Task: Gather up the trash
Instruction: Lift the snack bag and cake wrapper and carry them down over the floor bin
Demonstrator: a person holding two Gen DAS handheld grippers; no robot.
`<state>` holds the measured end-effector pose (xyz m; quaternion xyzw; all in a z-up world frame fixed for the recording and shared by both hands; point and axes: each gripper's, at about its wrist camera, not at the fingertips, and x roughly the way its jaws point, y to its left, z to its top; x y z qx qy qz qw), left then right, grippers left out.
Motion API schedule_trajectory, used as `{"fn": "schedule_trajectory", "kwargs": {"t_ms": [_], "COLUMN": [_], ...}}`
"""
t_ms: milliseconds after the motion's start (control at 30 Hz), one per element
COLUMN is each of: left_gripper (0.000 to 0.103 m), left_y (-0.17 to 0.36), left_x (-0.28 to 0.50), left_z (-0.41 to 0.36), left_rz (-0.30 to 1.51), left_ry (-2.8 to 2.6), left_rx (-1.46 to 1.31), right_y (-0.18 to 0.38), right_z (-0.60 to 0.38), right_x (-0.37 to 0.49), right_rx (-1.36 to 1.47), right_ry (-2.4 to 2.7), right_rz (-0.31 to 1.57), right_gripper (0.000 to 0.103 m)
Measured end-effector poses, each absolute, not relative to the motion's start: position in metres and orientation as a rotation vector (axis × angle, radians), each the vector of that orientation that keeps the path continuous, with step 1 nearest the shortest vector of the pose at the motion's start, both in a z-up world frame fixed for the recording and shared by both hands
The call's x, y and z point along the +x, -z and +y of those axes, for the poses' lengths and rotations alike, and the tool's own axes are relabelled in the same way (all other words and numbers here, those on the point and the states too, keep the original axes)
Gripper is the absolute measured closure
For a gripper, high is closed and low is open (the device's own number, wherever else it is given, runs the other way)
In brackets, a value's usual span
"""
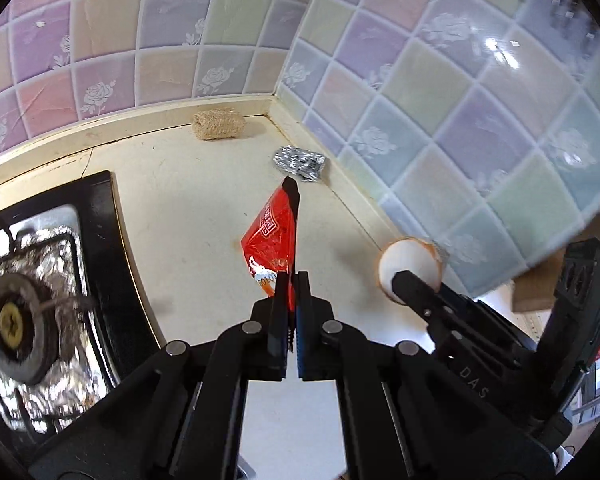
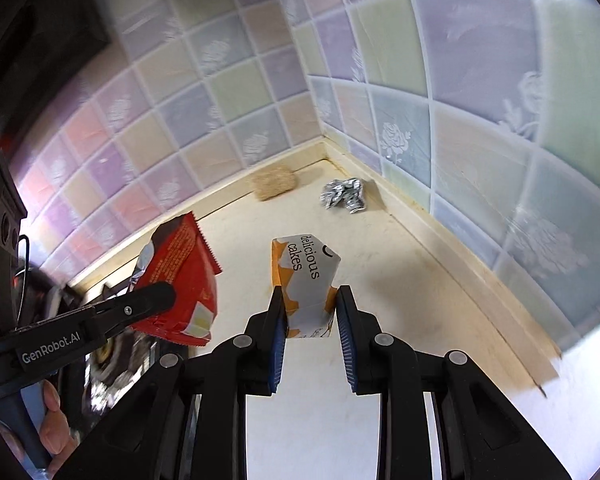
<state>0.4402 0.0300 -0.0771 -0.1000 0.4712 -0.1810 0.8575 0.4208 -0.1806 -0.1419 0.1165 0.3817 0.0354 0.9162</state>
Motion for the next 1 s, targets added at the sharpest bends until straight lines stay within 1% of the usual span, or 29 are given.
{"fn": "schedule_trajectory", "kwargs": {"t_ms": [300, 567, 767, 1000], "left_gripper": [0.103, 0.103, 0.103, 0.103], "left_y": [0.028, 0.007, 0.022, 0.064], "left_x": [0.314, 0.205, 0.129, 0.078], "left_z": [0.036, 0.019, 0.009, -0.006], "left_rz": [0.920, 0.883, 0.921, 1.005], "left_ry": [0.412, 0.406, 0.399, 0.382], "left_rx": [-0.188, -0.168, -0.151, -0.073], "right_y": [0.106, 0.091, 0.104, 0.153], "right_z": [-0.173, -0.175, -0.179, -0.184], "right_x": [0.301, 0.191, 0.124, 0.063], "right_rx": [0.222, 0.197, 0.188, 0.157], "right_ry": [-0.159, -0.204, -0.237, -0.243], "right_rz": [0.741, 0.717, 0.760, 0.846], "right_gripper": [0.080, 0.080, 0.080, 0.080]}}
